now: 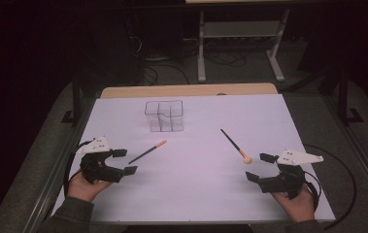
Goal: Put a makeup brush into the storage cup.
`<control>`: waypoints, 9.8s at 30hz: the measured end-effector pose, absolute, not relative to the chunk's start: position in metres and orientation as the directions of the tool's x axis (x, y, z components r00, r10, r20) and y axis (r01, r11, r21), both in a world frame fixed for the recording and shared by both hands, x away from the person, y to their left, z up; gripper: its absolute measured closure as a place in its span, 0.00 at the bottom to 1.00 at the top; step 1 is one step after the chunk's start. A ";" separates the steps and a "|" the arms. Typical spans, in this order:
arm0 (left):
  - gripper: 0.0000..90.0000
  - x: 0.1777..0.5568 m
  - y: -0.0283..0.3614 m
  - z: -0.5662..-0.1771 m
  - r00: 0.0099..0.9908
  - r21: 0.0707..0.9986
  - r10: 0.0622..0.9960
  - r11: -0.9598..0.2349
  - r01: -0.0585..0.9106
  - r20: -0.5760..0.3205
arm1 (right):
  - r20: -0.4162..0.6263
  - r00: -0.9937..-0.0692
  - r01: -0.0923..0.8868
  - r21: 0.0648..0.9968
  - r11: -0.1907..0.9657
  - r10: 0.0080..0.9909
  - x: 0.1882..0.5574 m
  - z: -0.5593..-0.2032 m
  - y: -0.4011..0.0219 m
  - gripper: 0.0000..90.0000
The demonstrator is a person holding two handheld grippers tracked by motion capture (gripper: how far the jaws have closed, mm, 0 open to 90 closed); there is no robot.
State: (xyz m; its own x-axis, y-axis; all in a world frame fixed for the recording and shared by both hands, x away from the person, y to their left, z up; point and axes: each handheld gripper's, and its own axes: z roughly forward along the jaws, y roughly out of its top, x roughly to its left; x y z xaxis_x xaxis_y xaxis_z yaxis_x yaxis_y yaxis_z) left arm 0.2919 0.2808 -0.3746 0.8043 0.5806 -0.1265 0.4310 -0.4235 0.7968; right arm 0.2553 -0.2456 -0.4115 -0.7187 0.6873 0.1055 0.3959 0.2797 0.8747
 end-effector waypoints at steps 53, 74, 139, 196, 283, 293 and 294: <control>0.38 0.383 0.238 -0.367 0.813 0.598 0.576 -0.624 0.503 -0.082 | 0.108 -0.732 0.386 0.879 0.279 0.673 0.255 -0.408 -0.248 0.16; 0.48 0.403 0.221 -0.391 0.805 0.503 0.587 -0.673 0.542 -0.082 | 0.116 -0.735 0.385 0.882 0.271 0.668 0.255 -0.408 -0.249 0.16; 0.85 0.421 0.193 -0.418 0.816 0.326 0.578 -0.767 0.553 -0.022 | 0.119 -0.739 0.384 0.883 0.270 0.663 0.254 -0.407 -0.251 0.16; 0.92 0.404 0.210 -0.390 0.813 0.392 0.580 -0.739 0.548 -0.044 | 0.127 -0.743 0.418 0.856 0.306 0.658 0.258 -0.413 -0.242 0.16; 0.92 0.325 0.184 -0.335 0.939 0.709 0.332 -0.641 0.292 -0.087 | 0.151 -0.897 0.355 0.807 0.471 0.416 0.299 -0.370 -0.144 0.16; 0.92 0.319 0.186 -0.338 0.941 0.733 0.326 -0.618 0.284 -0.090 | 0.151 -0.915 0.333 0.807 0.489 0.374 0.307 -0.363 -0.126 0.16; 0.92 0.319 0.187 -0.338 0.942 0.736 0.324 -0.616 0.282 -0.090 | 0.152 -0.916 0.332 0.808 0.487 0.372 0.307 -0.362 -0.124 0.16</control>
State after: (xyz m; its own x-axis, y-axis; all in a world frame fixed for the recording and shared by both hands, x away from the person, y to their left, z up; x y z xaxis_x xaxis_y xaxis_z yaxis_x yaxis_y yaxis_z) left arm 0.3187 0.1866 -0.3376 0.9418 0.3238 -0.0902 0.2820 -0.6155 0.7359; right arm 0.3073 -0.1240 -0.3620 -0.9158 0.3718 0.1523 0.3321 0.4871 0.8077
